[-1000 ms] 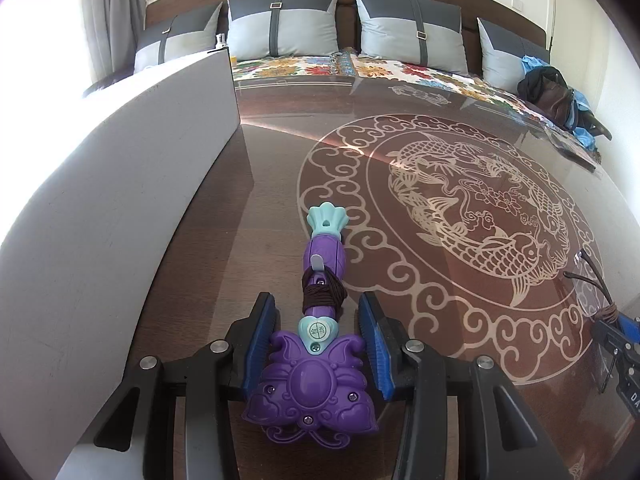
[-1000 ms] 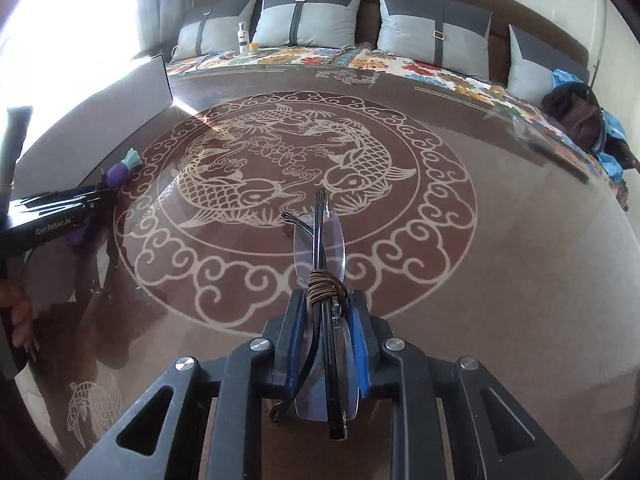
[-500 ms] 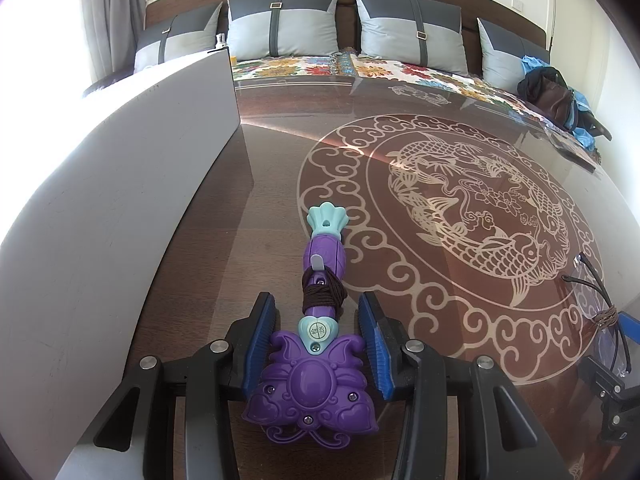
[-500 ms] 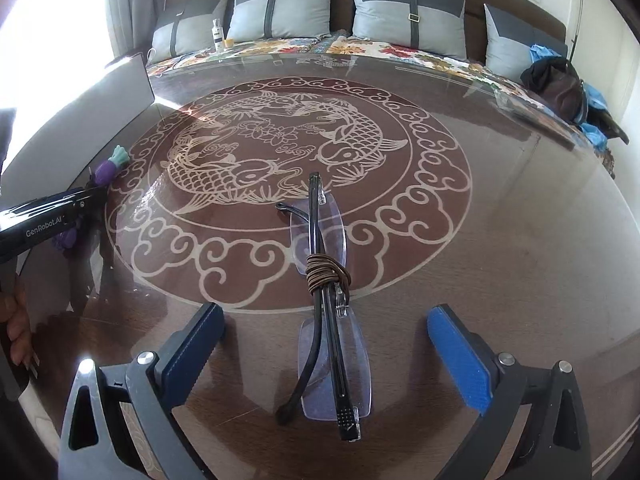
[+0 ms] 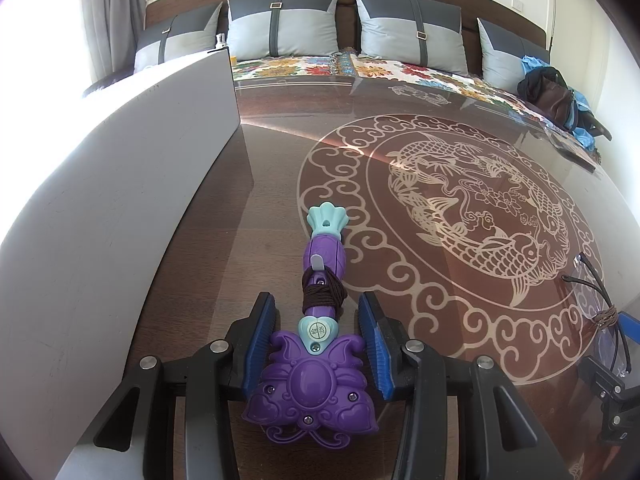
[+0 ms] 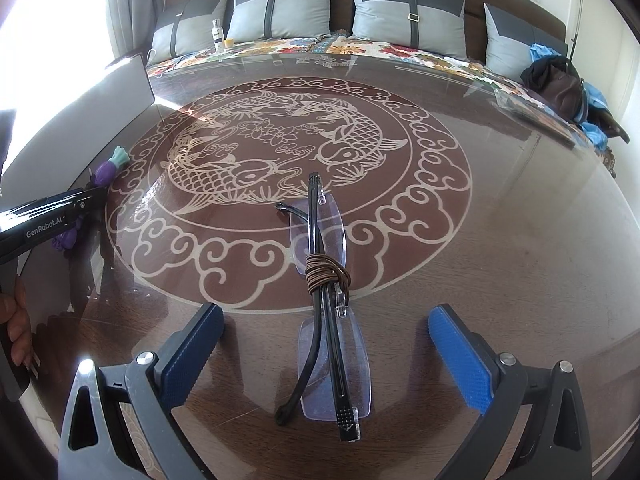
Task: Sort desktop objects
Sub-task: 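Lift the glasses with the right gripper while the left gripper holds the purple toy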
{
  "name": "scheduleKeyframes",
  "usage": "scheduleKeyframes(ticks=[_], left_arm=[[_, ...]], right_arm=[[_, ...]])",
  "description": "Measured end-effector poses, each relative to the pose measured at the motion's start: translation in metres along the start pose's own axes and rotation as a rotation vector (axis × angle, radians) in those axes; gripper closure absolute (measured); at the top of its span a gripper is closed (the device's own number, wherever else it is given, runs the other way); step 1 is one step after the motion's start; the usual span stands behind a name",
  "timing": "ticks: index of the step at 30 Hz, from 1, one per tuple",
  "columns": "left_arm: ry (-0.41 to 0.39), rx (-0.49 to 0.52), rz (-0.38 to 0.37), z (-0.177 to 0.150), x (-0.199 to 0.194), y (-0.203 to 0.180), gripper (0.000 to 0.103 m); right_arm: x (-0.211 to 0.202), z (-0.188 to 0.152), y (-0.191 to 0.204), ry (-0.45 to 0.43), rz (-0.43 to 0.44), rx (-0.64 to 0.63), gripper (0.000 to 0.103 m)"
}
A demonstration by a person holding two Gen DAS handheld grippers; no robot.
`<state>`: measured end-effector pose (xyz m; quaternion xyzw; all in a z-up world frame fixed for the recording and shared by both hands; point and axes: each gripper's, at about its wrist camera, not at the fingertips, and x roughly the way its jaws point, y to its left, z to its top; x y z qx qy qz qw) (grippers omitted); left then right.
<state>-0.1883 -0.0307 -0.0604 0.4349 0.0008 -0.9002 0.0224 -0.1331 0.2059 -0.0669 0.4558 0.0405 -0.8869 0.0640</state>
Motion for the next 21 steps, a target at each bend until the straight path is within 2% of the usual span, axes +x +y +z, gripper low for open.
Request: scheduleKeyframes(ticks=[5,6,7,8,9,10,13,16,18,20,21], left_arm=[[0.000,-0.008,-0.013,0.000,0.000,0.002,0.058],[0.003,-0.011,-0.048,0.000,0.000,0.004,0.051],[0.003,0.005,-0.088,-0.001,-0.002,0.003,0.037],[0.020,0.040,-0.116,-0.002,-0.001,0.001,0.030],[0.041,0.091,-0.118,-0.003,-0.001,-0.003,0.022],[0.056,0.141,-0.107,-0.004,-0.001,-0.008,0.020],[0.111,0.167,-0.142,0.002,0.002,-0.006,0.021],[0.147,0.118,-0.163,0.016,0.007,0.002,0.021],[0.176,0.100,-0.166,0.025,0.012,0.005,0.022],[0.204,0.119,-0.157,0.029,0.017,0.005,0.038],[0.198,0.150,-0.128,0.030,0.018,0.002,0.051]], right_arm=[[0.000,0.000,0.000,0.000,0.000,0.000,0.000],[0.000,0.000,0.000,0.000,0.000,0.000,0.000],[0.000,0.000,0.000,0.000,0.001,0.000,0.000],[0.000,0.000,0.000,0.001,0.002,0.000,0.000],[0.000,0.000,0.001,0.003,0.003,-0.001,0.000],[0.001,0.000,0.001,0.004,0.005,-0.003,0.000],[0.003,0.003,0.000,0.032,0.025,-0.031,0.000],[0.011,0.022,-0.007,0.152,0.094,-0.075,0.000],[0.016,0.040,-0.017,0.230,0.153,-0.041,0.000],[0.022,0.054,-0.021,0.307,0.169,-0.026,0.002],[0.023,0.059,-0.019,0.329,0.178,-0.033,0.008]])
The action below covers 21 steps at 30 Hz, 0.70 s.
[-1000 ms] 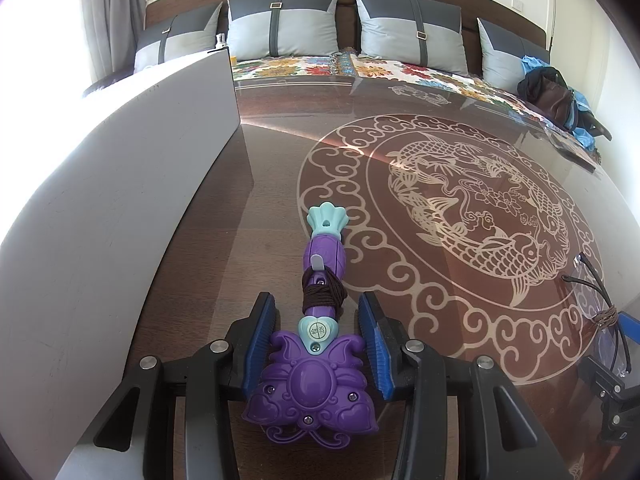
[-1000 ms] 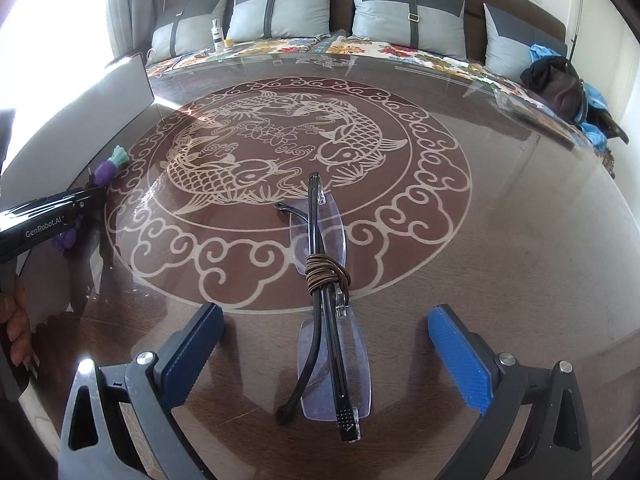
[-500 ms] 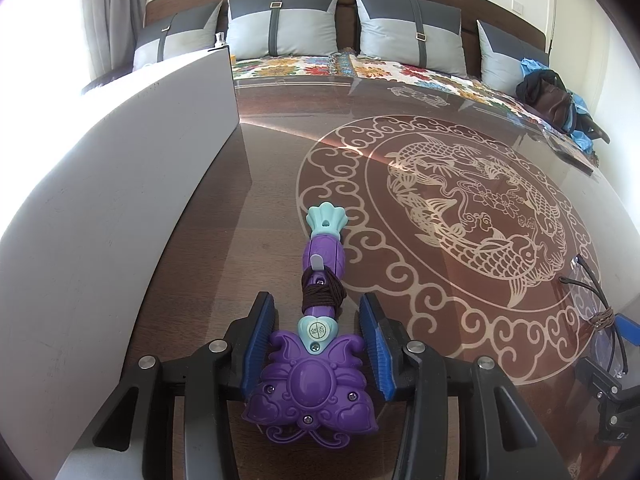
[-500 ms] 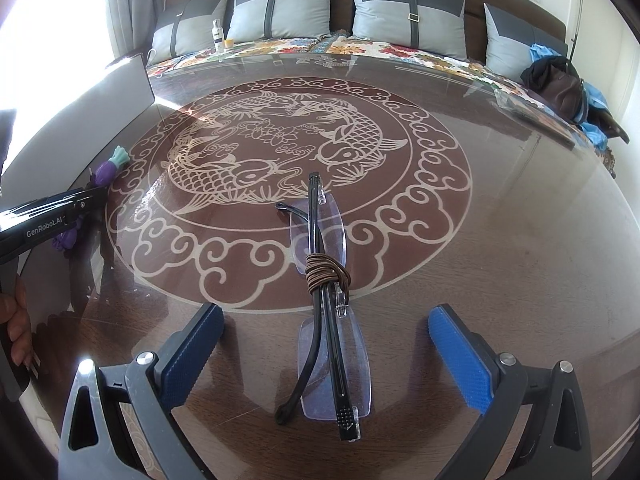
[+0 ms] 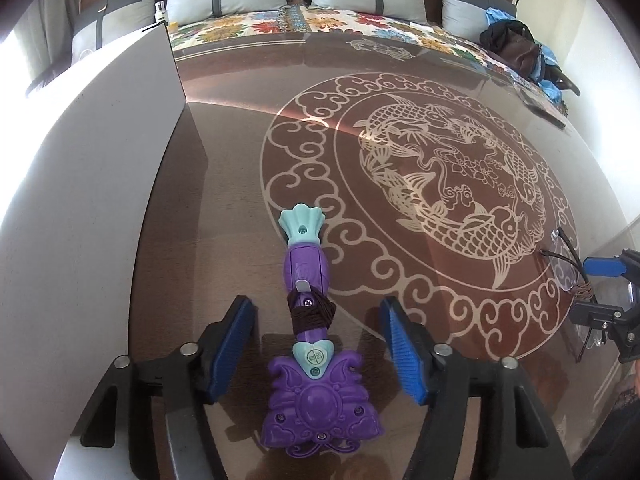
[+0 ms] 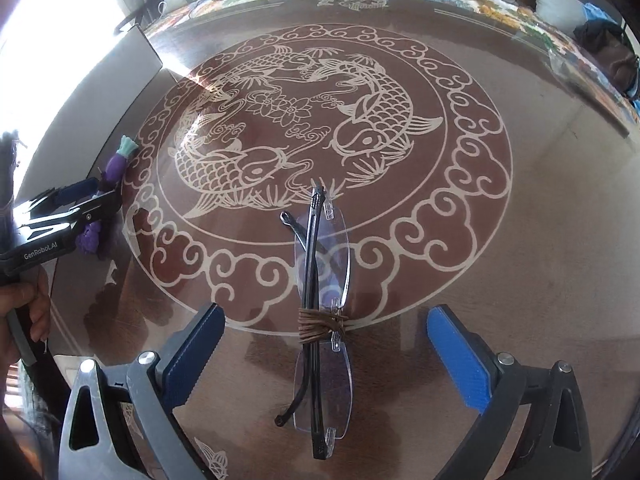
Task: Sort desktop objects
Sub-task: 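Lift the glasses with the right gripper while the left gripper holds the purple toy, then carry the purple toy and glasses into the white bin with both grippers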
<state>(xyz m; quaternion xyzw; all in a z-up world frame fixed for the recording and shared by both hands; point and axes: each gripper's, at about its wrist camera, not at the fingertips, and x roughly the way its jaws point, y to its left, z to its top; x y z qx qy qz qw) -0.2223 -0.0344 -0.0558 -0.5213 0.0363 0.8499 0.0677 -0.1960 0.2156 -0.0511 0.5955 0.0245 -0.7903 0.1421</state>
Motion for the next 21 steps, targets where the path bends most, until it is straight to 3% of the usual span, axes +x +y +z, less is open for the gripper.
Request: scheduleKeyframes(ticks=[2,3,5,6,16,21], left_arm=[[-0.012,0.045,-0.001,-0.002,-0.002,-0.004,0.076],[-0.008,0.052,0.001,-0.004,-0.003,-0.005,0.082],[-0.033,0.053,-0.008,-0.008,-0.011,-0.004,0.082],[-0.056,0.048,-0.017,-0.011,-0.018,-0.003,0.082],[-0.314,-0.099,-0.141,-0.035,-0.120,0.016,0.083],[-0.413,-0.168,-0.188,-0.046,-0.184,0.053,0.083]], right_arm=[[0.000,0.006,0.010,0.026,0.012,-0.055,0.030],[0.002,0.008,0.016,0.045,0.014,-0.092,0.052],[0.003,0.006,0.031,0.067,-0.036,-0.178,0.082],[0.001,0.004,0.035,0.067,-0.030,-0.193,0.091],[-0.064,0.004,0.042,-0.028,-0.016,-0.171,0.091],[-0.105,0.022,0.084,-0.116,0.023,-0.218,0.091]])
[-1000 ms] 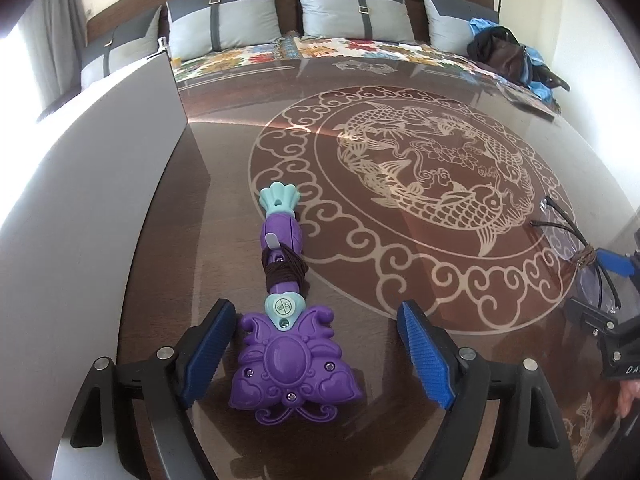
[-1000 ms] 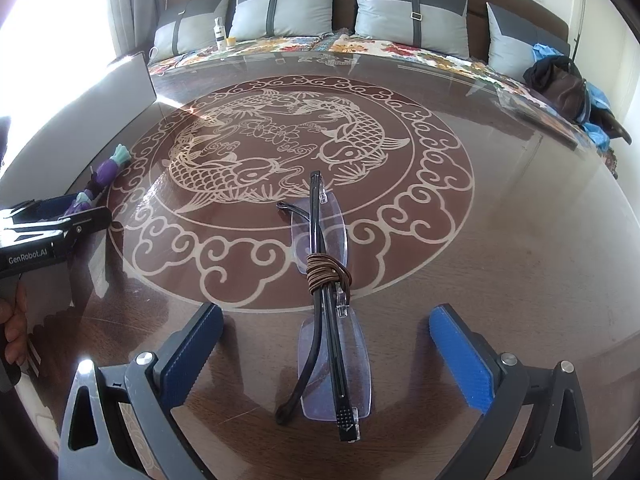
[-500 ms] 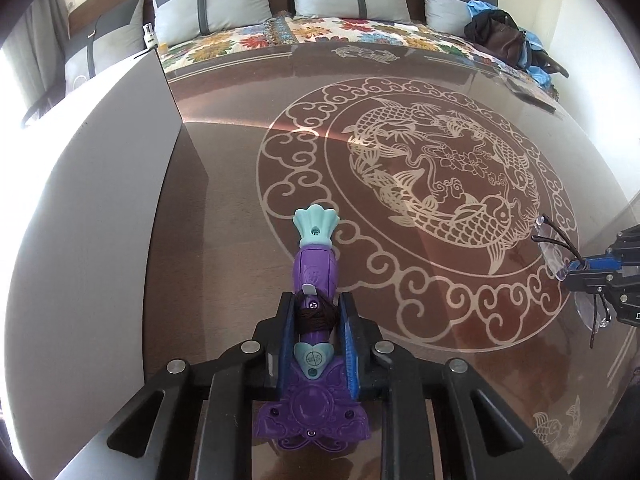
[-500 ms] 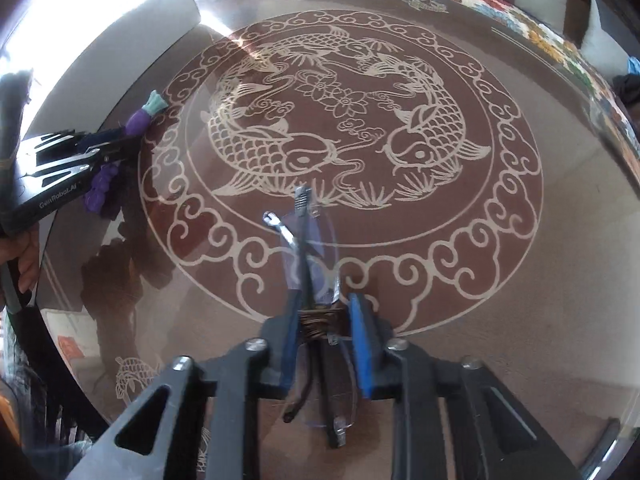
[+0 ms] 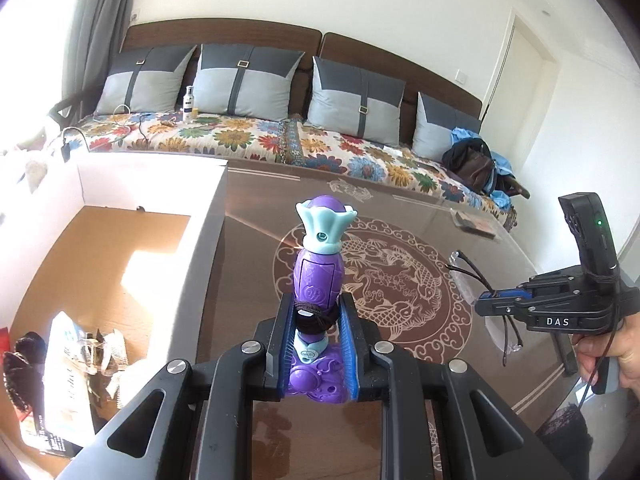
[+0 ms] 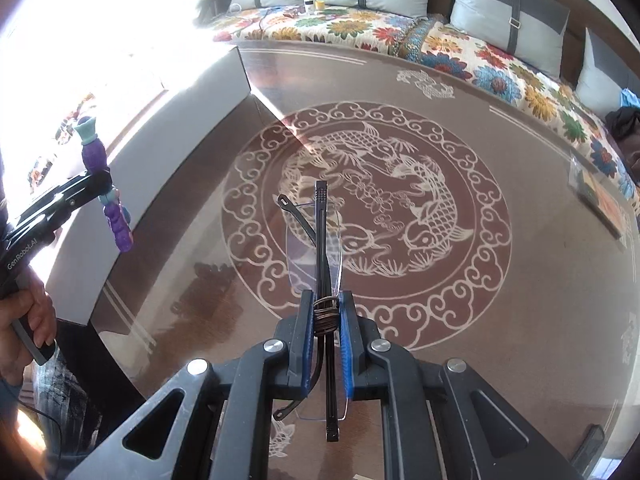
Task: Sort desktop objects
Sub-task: 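Carry the purple toy and glasses into the white bin with both grippers, then open both grippers to drop the toy and glasses in the bin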
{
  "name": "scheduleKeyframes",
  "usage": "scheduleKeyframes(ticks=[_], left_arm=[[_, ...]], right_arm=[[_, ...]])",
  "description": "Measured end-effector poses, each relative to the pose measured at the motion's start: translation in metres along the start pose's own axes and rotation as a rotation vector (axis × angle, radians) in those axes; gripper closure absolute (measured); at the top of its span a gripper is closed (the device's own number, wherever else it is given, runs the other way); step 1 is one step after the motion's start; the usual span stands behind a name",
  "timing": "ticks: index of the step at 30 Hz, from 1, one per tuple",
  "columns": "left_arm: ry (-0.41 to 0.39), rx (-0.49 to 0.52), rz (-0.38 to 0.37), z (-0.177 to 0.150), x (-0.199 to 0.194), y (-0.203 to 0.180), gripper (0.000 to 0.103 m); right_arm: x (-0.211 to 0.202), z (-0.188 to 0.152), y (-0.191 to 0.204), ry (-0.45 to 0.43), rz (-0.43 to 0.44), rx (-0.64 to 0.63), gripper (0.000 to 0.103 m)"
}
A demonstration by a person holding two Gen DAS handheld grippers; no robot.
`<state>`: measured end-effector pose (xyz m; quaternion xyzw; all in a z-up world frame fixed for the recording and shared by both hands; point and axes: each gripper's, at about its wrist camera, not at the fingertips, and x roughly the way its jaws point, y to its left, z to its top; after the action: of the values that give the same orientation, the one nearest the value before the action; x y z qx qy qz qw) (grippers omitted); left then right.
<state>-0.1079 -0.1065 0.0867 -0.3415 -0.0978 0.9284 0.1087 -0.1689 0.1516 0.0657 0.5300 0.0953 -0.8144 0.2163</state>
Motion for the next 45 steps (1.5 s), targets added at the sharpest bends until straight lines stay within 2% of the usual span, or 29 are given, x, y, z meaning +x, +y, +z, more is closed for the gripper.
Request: scheduleKeyframes(ticks=[3,6,11,14,19,20,21,22,23,24,25,26,29,33,35,36,38,40,42,45], left_arm=[[-0.022,-0.039,0.014,0.014,-0.033,0.031,0.083],[0.006,-0.093,0.073,0.021,-0.050,0.076,0.083],[0.074,-0.174,0.222,0.011,-0.065,0.155,0.083],[0.140,-0.221,0.287,-0.003,-0.060,0.192,0.083],[0.247,-0.283,0.337,-0.035,-0.043,0.221,0.082],[0.252,-0.294,0.341,-0.039,-0.042,0.222,0.081],[0.256,-0.303,0.343,-0.043,-0.042,0.224,0.075],[0.256,-0.312,0.347,-0.046,-0.043,0.225,0.056],[0.252,-0.316,0.359,-0.048,-0.043,0.225,0.044],[0.238,-0.314,0.380,-0.049,-0.046,0.224,0.026],[0.216,-0.306,0.402,-0.048,-0.051,0.223,0.023],[0.198,-0.296,0.421,-0.047,-0.054,0.220,0.023],[0.157,-0.274,0.481,-0.034,-0.063,0.209,0.023],[0.143,-0.236,0.656,-0.022,-0.074,0.193,0.012],[0.112,-0.231,0.672,-0.020,-0.084,0.185,0.012],[0.112,-0.239,0.697,-0.020,-0.088,0.182,0.012],[0.134,-0.240,0.799,-0.021,-0.093,0.175,0.012],[0.170,-0.203,0.876,-0.024,-0.093,0.171,0.012],[0.187,-0.191,0.847,-0.028,-0.095,0.170,0.012],[0.163,-0.266,0.745,-0.034,-0.105,0.174,0.012]], right_arm=[[-0.014,0.027,0.041,-0.077,0.086,-0.016,0.091],[-0.016,0.054,0.094,-0.127,0.219,-0.014,0.091],[0.009,0.088,0.200,-0.140,0.447,-0.005,0.091],[0.030,0.101,0.258,-0.125,0.487,-0.036,0.091],[0.082,0.104,0.311,0.005,0.425,-0.072,0.087],[0.092,0.102,0.312,0.041,0.421,-0.066,0.081],[0.098,0.099,0.312,0.061,0.415,-0.059,0.072],[0.101,0.097,0.311,0.066,0.411,-0.057,0.060],[0.100,0.096,0.310,0.063,0.406,-0.058,0.051],[0.099,0.096,0.308,0.055,0.395,-0.062,0.033],[0.095,0.096,0.306,0.044,0.375,-0.069,0.021],[0.092,0.097,0.303,0.033,0.346,-0.077,0.017],[0.081,0.103,0.299,0.014,0.267,-0.108,0.012],[0.067,0.105,0.298,0.009,0.187,-0.159,0.009],[0.061,0.103,0.299,-0.005,0.169,-0.183,0.009],[0.057,0.101,0.299,-0.019,0.160,-0.194,0.009],[0.050,0.098,0.298,-0.048,0.125,-0.215,0.007],[0.044,0.096,0.300,-0.076,0.088,-0.230,0.002],[0.037,0.093,0.304,-0.102,0.071,-0.254,0.002],[0.028,0.090,0.312,-0.140,0.059,-0.285,0.002]])
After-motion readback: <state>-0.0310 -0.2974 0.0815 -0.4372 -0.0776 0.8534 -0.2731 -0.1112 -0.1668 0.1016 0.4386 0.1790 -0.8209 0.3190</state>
